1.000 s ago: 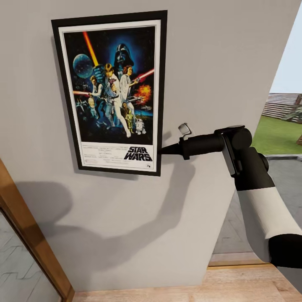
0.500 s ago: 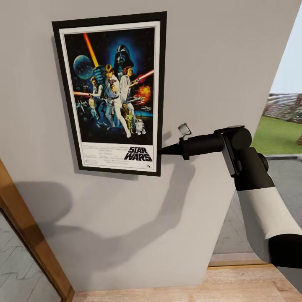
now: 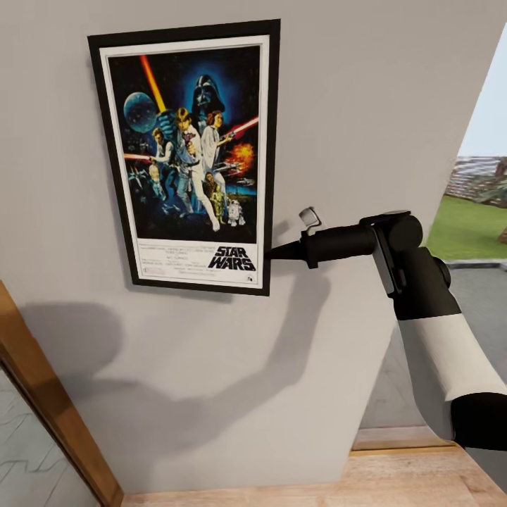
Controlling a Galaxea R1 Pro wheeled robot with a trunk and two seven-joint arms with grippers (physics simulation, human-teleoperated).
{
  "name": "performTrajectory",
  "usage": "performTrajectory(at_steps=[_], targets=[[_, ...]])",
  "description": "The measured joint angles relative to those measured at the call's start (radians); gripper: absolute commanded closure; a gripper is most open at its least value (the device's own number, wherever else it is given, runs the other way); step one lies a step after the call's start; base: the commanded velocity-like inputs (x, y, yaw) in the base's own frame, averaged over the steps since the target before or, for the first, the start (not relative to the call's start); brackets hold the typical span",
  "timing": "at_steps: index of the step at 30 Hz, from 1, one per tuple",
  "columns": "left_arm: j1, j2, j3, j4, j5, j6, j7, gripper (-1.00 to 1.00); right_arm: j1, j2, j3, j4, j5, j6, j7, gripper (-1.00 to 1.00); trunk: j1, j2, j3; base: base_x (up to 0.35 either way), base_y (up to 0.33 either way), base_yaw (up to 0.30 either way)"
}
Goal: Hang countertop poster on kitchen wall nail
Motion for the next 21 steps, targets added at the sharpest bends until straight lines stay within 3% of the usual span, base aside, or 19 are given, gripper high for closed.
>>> performTrajectory(at_steps=[21], targets=[[0.002, -0.004, 0.005, -0.003, 0.001, -0.001, 0.003, -1.0, -0.002, -0.006, 0.001, -0.001, -0.001, 0.001, -0.001, 1.0, 0.0, 0.0, 0.0, 0.014, 0.0, 0.0]])
